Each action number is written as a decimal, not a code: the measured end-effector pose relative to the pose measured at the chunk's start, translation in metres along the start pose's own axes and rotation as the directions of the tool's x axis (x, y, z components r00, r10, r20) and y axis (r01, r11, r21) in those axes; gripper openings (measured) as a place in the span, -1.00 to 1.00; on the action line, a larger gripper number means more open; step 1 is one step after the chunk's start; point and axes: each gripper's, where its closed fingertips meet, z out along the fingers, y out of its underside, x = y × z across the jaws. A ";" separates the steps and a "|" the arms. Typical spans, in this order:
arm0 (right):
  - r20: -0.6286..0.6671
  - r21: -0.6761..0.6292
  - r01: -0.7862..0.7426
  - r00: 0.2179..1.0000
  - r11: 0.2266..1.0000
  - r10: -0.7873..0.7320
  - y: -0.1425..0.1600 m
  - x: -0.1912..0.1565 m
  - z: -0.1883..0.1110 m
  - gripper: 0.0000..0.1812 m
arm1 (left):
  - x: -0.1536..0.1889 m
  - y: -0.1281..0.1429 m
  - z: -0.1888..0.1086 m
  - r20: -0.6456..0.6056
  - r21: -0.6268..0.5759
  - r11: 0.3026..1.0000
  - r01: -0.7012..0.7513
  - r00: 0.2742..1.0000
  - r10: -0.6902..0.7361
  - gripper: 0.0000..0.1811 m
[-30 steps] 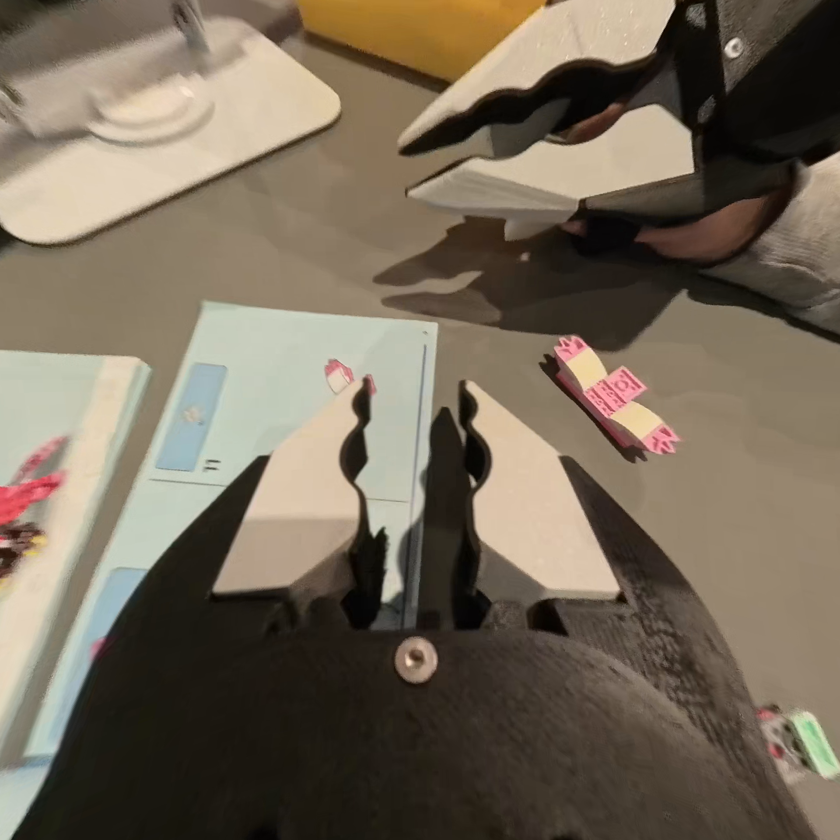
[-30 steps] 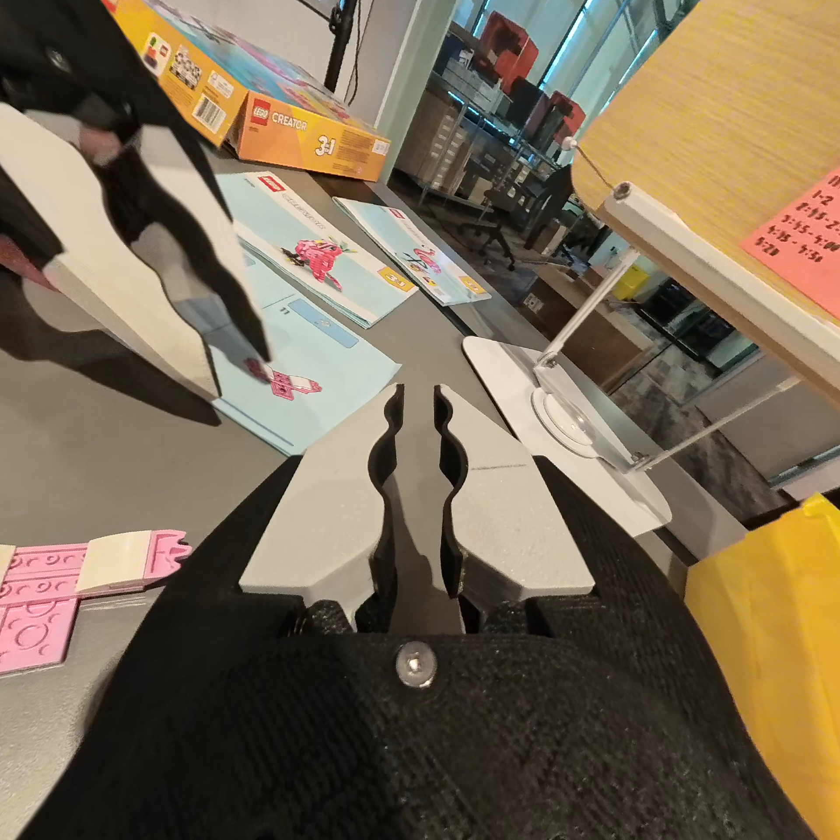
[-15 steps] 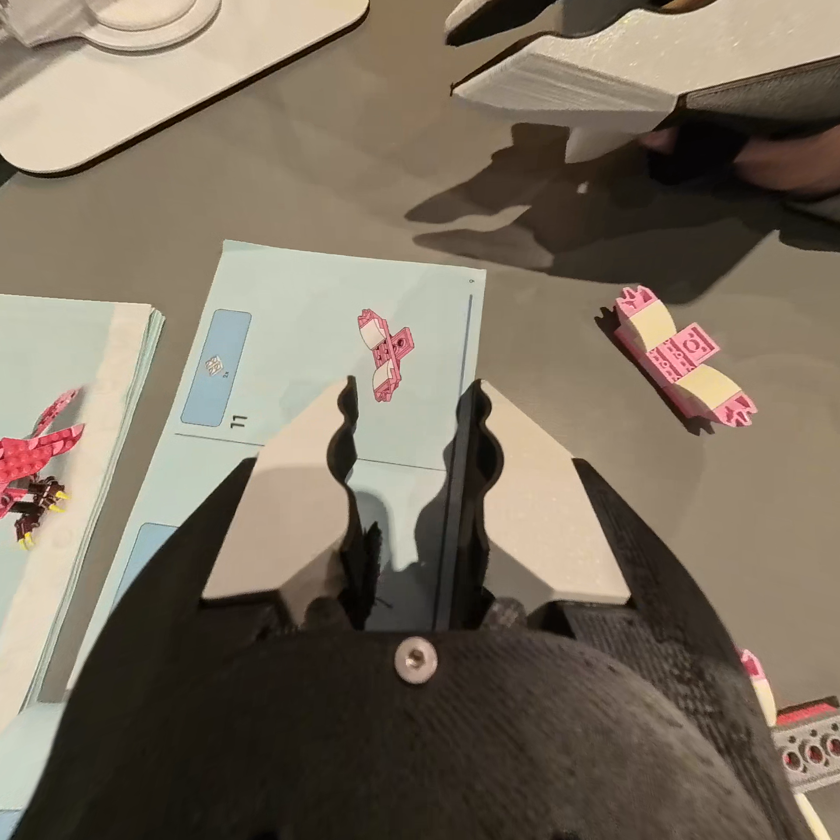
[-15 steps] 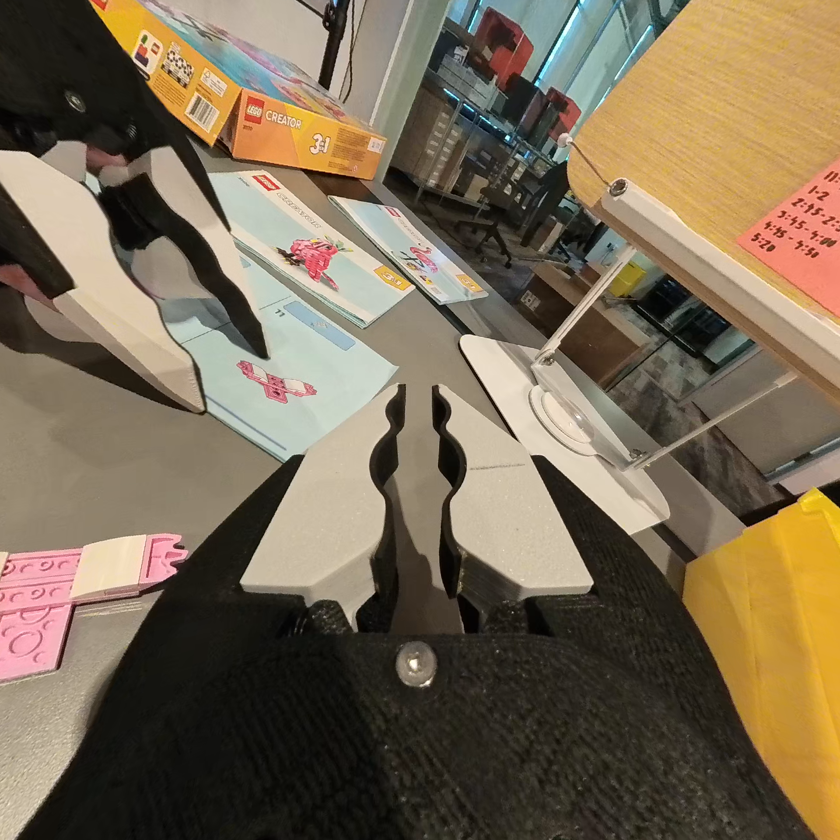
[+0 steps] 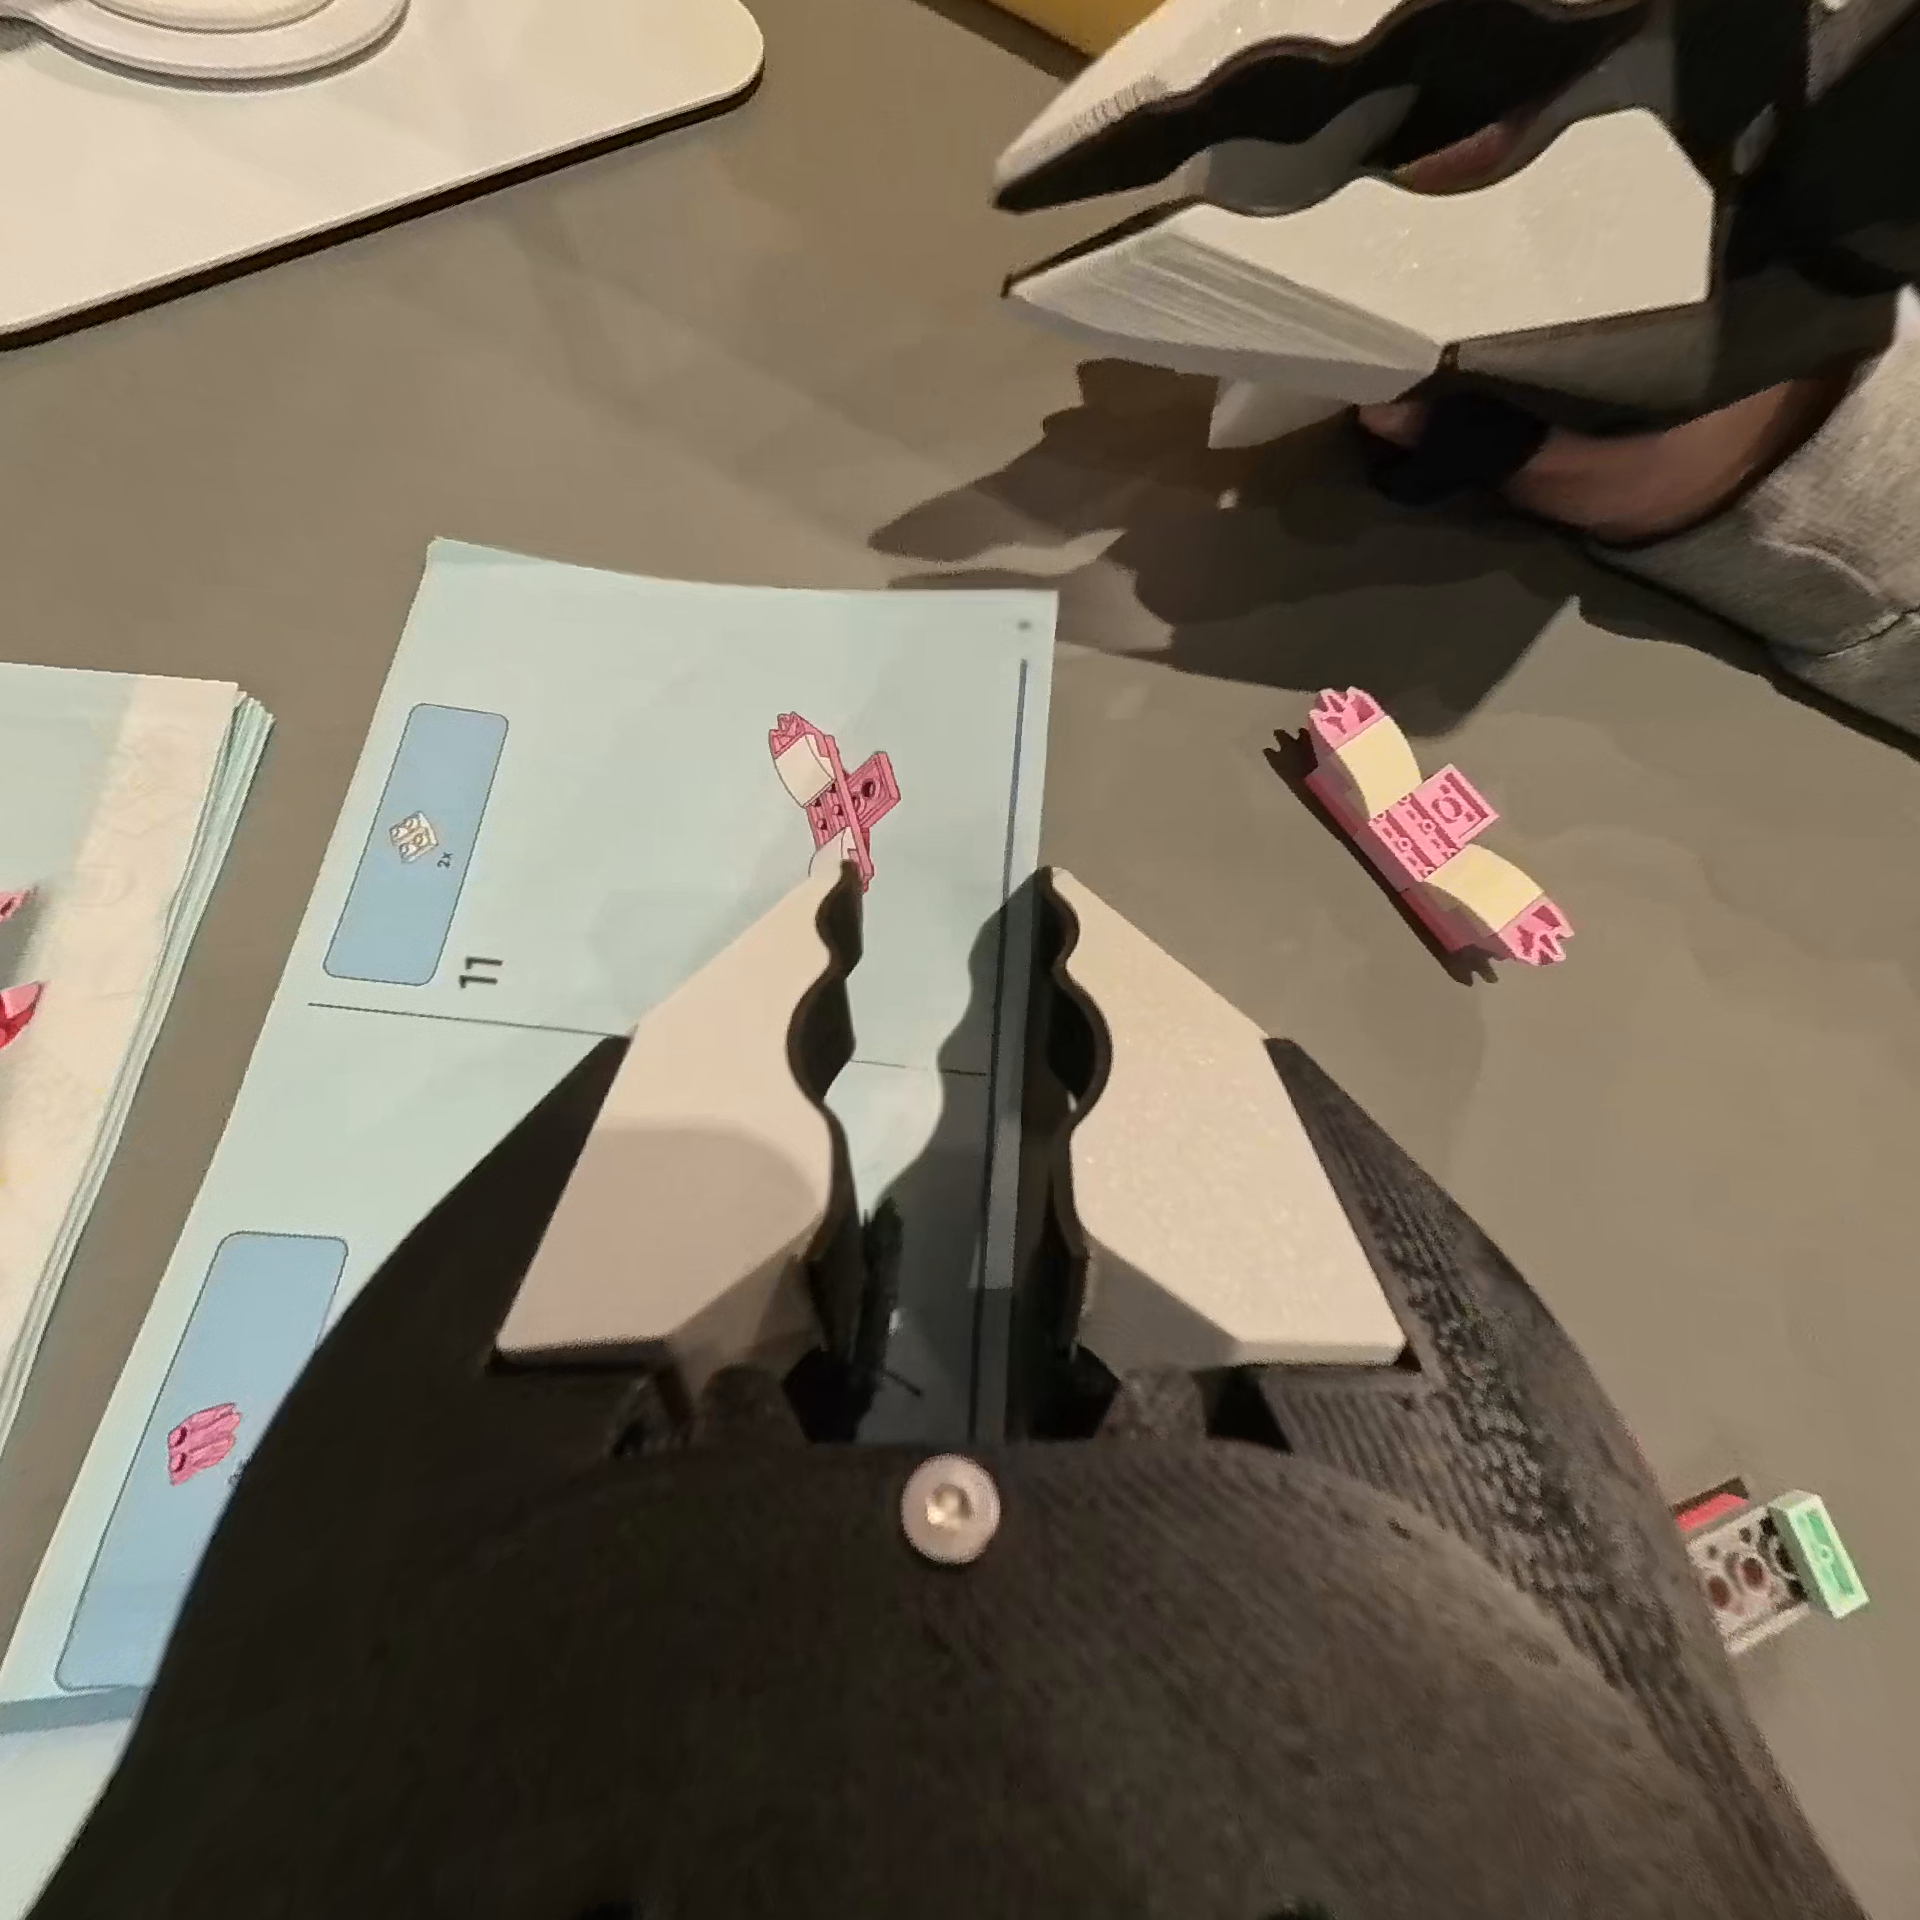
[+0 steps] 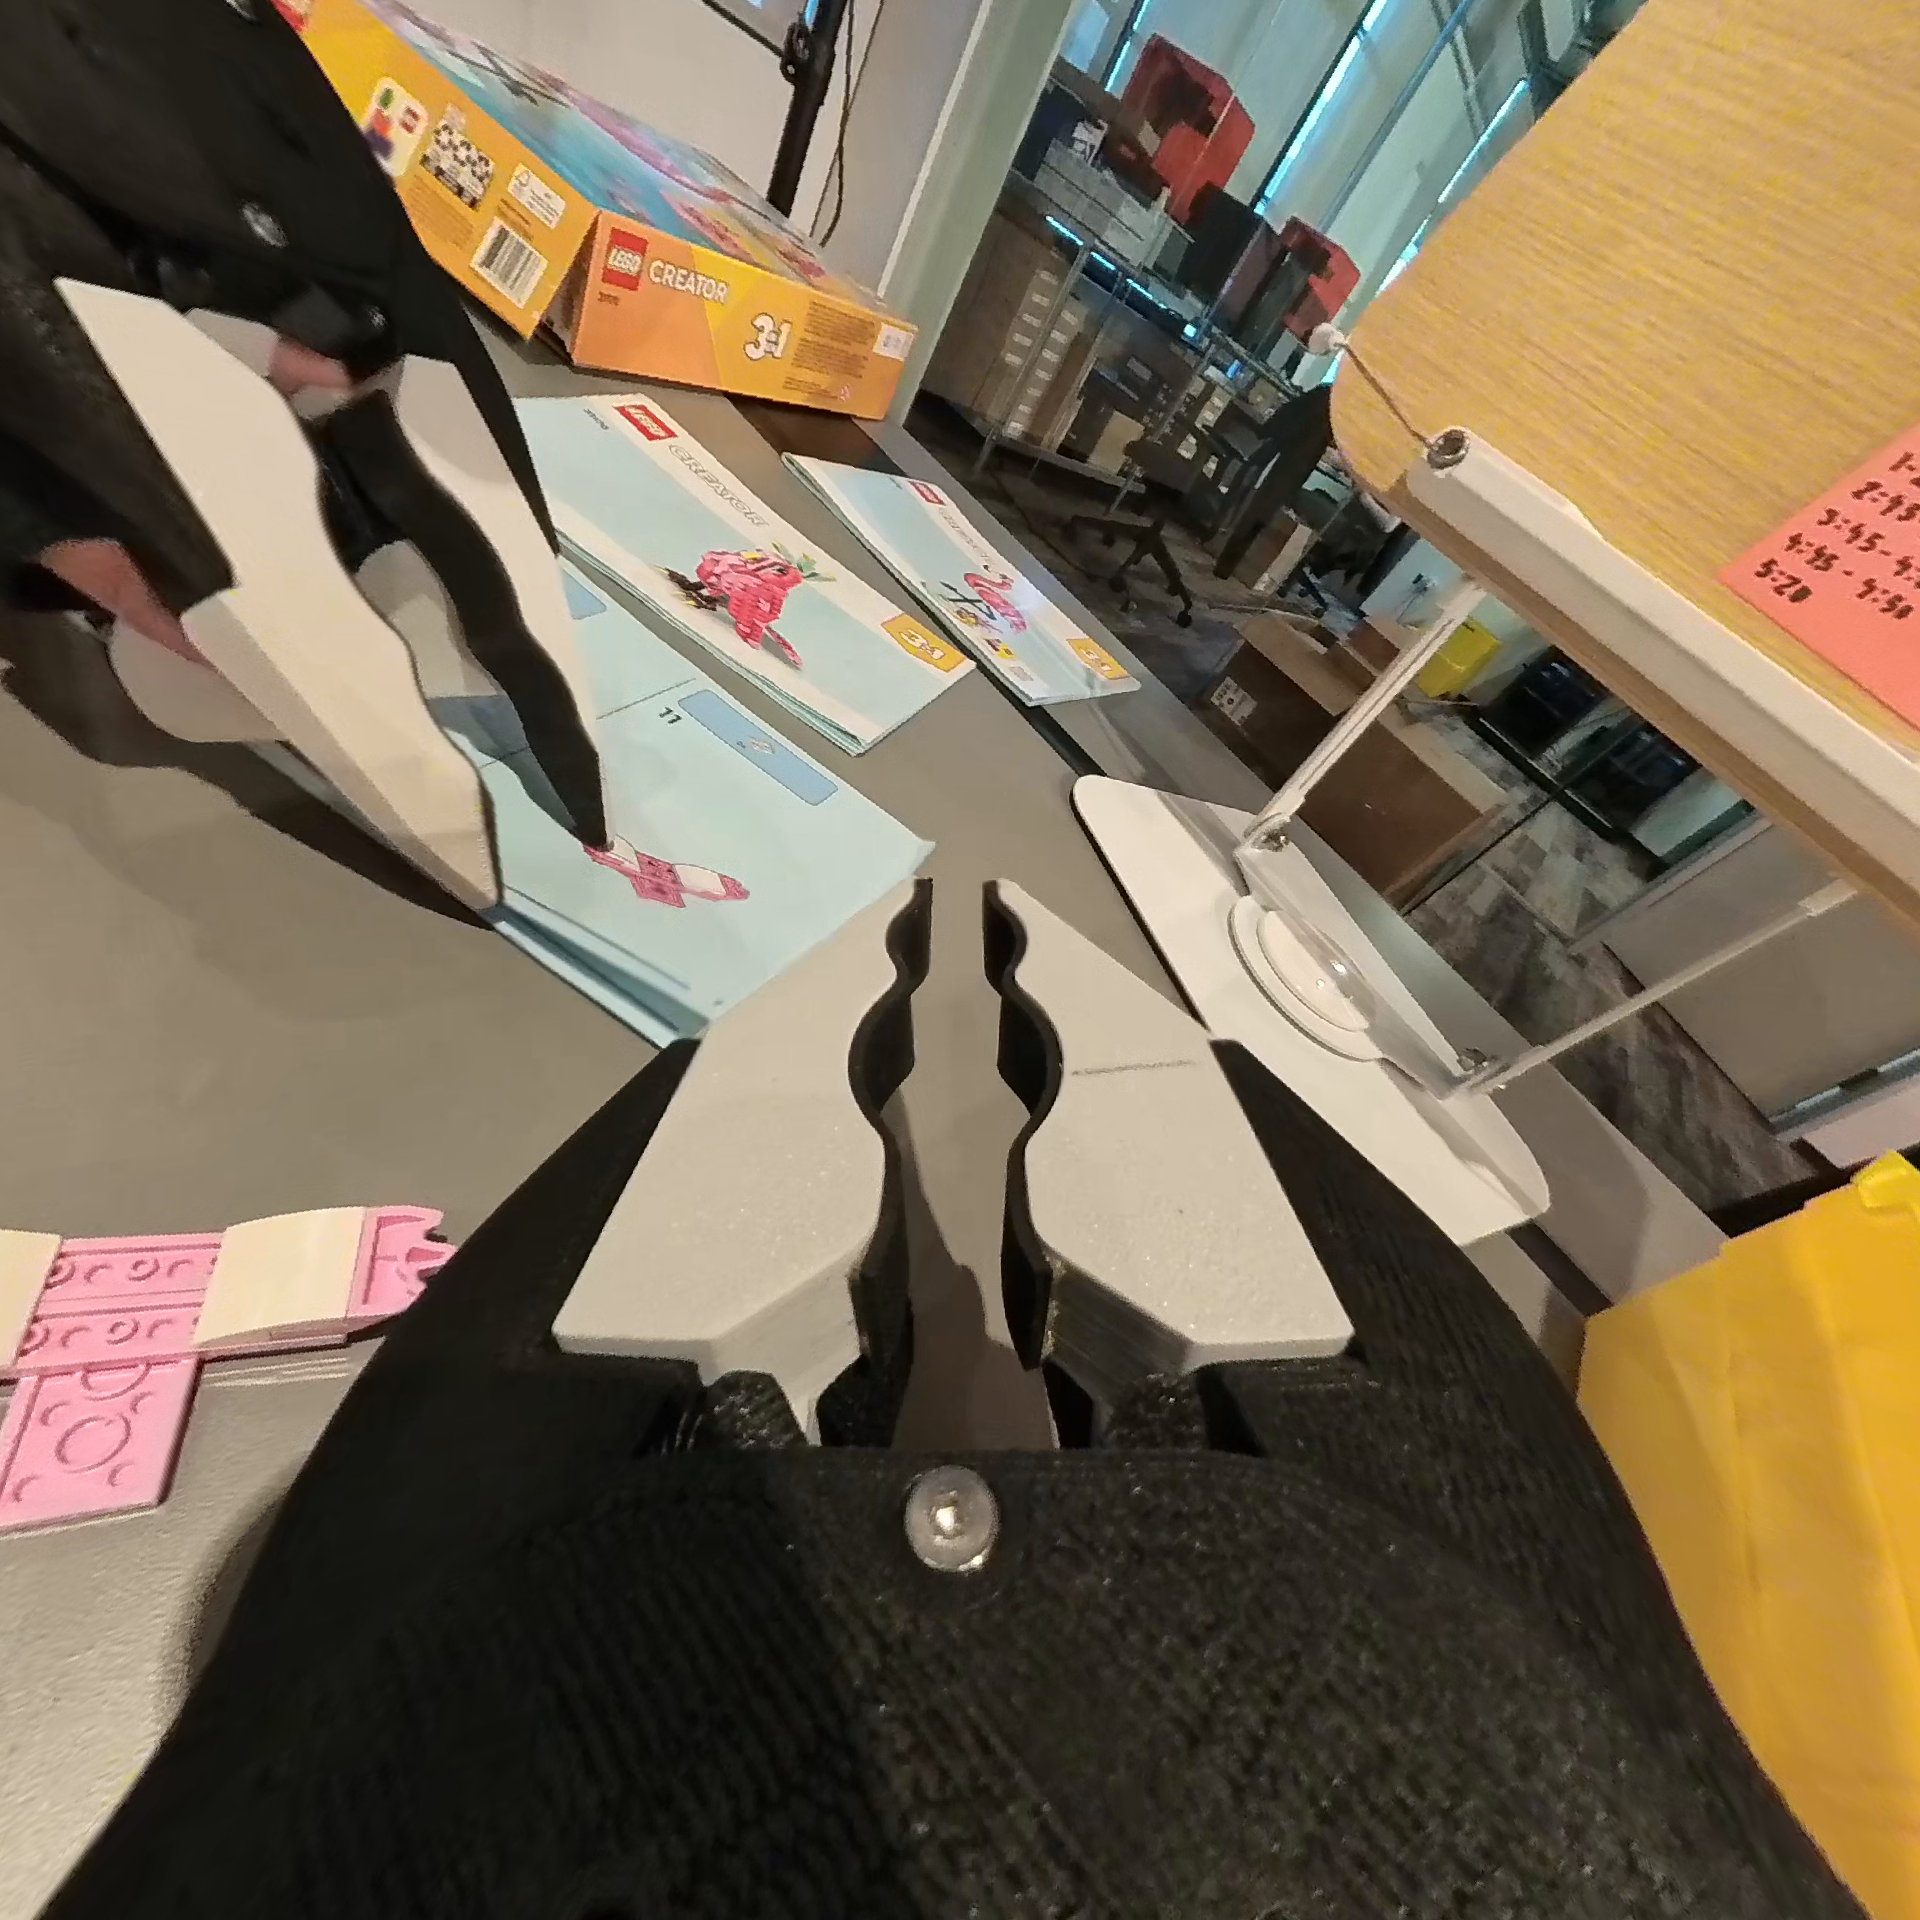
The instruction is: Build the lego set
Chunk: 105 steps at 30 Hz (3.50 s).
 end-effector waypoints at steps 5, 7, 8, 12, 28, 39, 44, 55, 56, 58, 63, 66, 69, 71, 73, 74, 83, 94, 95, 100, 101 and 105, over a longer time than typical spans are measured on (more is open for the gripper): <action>0.006 0.012 -0.003 1.000 1.000 0.003 -0.002 -0.001 -0.001 -0.92 | -0.001 -0.002 -0.002 -0.047 0.021 0.997 0.070 0.997 -0.069 -0.70; 0.006 0.013 -0.004 1.000 1.000 0.004 -0.002 -0.001 -0.001 -0.92 | -0.001 -0.002 -0.002 -0.052 0.022 0.997 0.076 0.996 -0.074 -0.71; 0.006 0.013 -0.003 1.000 1.000 0.003 -0.002 -0.001 -0.001 -0.92 | -0.001 -0.002 -0.002 -0.051 0.020 0.997 0.074 0.996 -0.073 -0.72; 0.048 0.030 0.013 0.999 0.999 -0.014 -0.004 -0.008 -0.002 -0.92 | -0.002 -0.002 -0.002 -0.045 0.018 0.997 0.071 0.996 -0.070 -0.75; 0.328 -0.139 0.316 0.909 0.939 -0.258 0.034 -0.052 0.007 -1.00 | 0.000 -0.002 -0.002 -0.054 0.017 0.997 0.070 0.996 -0.069 -0.73; 0.180 0.040 0.338 0.923 0.940 -0.340 -0.007 -0.048 0.012 -1.00 | 0.005 -0.030 -0.001 0.213 0.083 0.977 -0.194 0.962 0.173 -0.64; 0.155 0.071 0.300 0.939 0.951 -0.308 -0.010 -0.043 0.012 -1.00 | -0.010 -0.039 -0.019 0.364 0.080 0.962 -0.263 0.906 0.217 -1.00; 0.071 0.114 0.194 0.977 0.974 -0.203 -0.017 -0.020 0.004 -1.00 | -0.032 0.008 -0.127 0.645 0.084 0.990 -0.110 0.763 0.030 -1.00; 0.064 0.114 0.189 0.978 0.975 -0.197 -0.017 -0.019 0.004 -1.00 | -0.032 0.018 -0.142 0.667 0.095 0.992 -0.080 0.745 -0.004 -1.00; 0.055 0.112 0.180 0.981 0.977 -0.187 -0.016 -0.016 0.004 -1.00 | -0.030 0.040 -0.168 0.689 0.130 0.991 -0.007 0.720 -0.085 -1.00; 0.027 0.119 0.148 0.988 0.982 -0.152 -0.016 -0.008 -0.001 -1.00 | -0.015 0.101 -0.218 0.691 0.248 0.953 0.176 0.657 -0.301 -1.00; 0.012 0.125 0.126 0.992 0.984 -0.128 -0.017 -0.003 -0.004 -1.00 | 0.000 0.131 -0.233 0.632 0.316 0.898 0.307 0.638 -0.440 -0.88; 0.000 0.129 0.094 0.995 0.987 -0.095 -0.016 0.002 -0.006 -1.00 | 0.016 0.147 -0.242 0.583 0.372 0.853 0.366 0.623 -0.522 -0.74; -0.017 0.137 0.074 0.997 0.988 -0.073 -0.017 0.006 -0.007 -1.00 | 0.022 0.139 -0.257 0.607 0.443 0.854 0.274 0.609 -0.510 -0.81; -0.032 0.148 0.056 0.998 0.987 -0.052 -0.019 0.010 -0.008 -1.00 | 0.024 0.110 -0.267 0.646 0.499 0.858 0.126 0.605 -0.465 -0.87; -0.036 0.149 0.050 0.998 0.988 -0.045 -0.020 0.011 -0.007 -1.00 | 0.026 0.090 -0.265 0.657 0.508 0.860 0.058 0.619 -0.430 -0.89; -0.011 0.119 0.103 0.995 0.987 -0.103 -0.016 0.001 -0.006 -1.00 | 0.019 -0.036 -0.079 0.640 -0.100 0.965 -0.243 0.727 0.250 -1.00; -0.006 0.120 0.054 0.999 0.991 -0.053 -0.014 0.007 -0.005 -1.00 | -0.072 0.075 -0.122 0.678 -0.668 0.716 0.204 0.564 0.471 -1.00; -0.007 0.117 0.056 0.998 0.992 -0.056 -0.013 0.007 -0.004 -1.00 | -0.072 0.081 -0.134 0.699 -0.656 0.719 0.228 0.543 0.466 -1.00; -0.017 0.111 0.064 0.998 0.992 -0.062 -0.013 0.008 -0.005 -1.00 | -0.070 0.097 -0.164 0.812 -0.474 0.850 0.231 0.488 0.320 -1.00; -0.018 0.111 0.061 0.998 0.992 -0.060 -0.012 0.008 -0.005 -1.00 | -0.069 0.097 -0.168 0.837 -0.405 0.888 0.218 0.479 0.264 -1.00; -0.023 0.108 0.051 0.999 0.993 -0.049 -0.012 0.010 -0.005 -1.00 | -0.062 0.119 -0.172 0.837 -0.145 0.939 0.311 0.544 -0.051 -1.00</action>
